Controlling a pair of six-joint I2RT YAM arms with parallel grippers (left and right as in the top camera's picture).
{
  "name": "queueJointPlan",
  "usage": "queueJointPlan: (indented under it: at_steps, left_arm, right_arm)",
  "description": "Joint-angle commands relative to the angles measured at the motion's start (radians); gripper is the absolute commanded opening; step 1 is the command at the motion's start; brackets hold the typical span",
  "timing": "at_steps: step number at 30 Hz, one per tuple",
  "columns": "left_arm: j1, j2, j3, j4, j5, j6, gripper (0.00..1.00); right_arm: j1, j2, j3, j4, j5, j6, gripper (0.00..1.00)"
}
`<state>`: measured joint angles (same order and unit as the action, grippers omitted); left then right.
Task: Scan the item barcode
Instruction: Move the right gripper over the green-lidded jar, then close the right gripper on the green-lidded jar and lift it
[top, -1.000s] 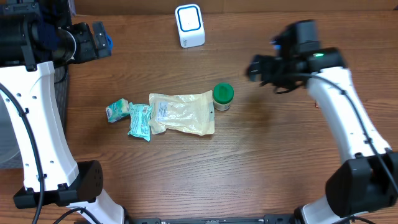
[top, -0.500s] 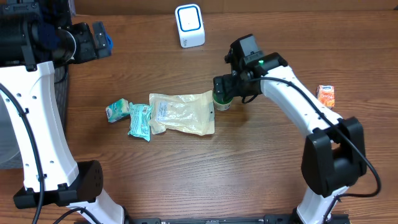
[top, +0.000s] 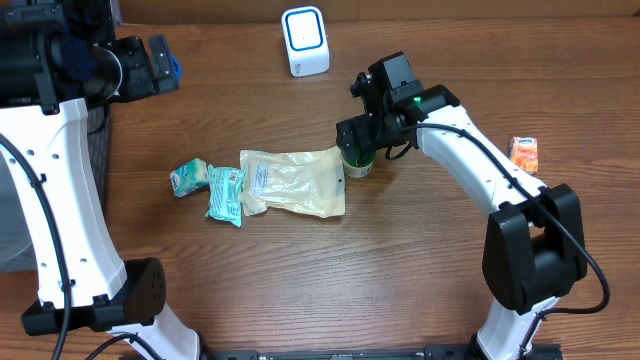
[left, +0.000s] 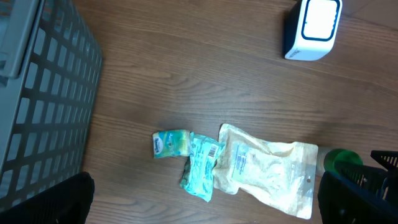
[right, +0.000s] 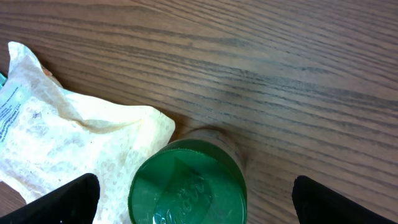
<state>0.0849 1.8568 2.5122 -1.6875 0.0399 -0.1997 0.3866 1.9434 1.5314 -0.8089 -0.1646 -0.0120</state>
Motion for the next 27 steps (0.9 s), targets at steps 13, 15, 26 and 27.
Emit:
queueJointPlan:
  at_steps: [13, 15, 26, 27]
  left_arm:
    - [-0.006, 0.003, 0.010, -0.002, -0.006, 0.017, 1.00]
    - [-0.006, 0.003, 0.010, -0.002, -0.006, 0.017, 1.00]
    - [-0.006, 0.003, 0.010, -0.002, -0.006, 0.017, 1.00]
    - [-0.006, 0.003, 0.010, -0.002, -0.006, 0.017, 0.99]
  right_arm:
    - [0.000, 0.070, -0.007, -0.019, -0.064, -0.023, 0.82]
    - [0.000, 0.070, -0.007, -0.027, -0.032, -0.023, 0.75]
    - [0.002, 0.070, -0.007, -0.042, 0.061, -0.023, 0.76]
    - [0.005, 0.071, -0.007, -0.044, 0.061, -0.023, 0.78]
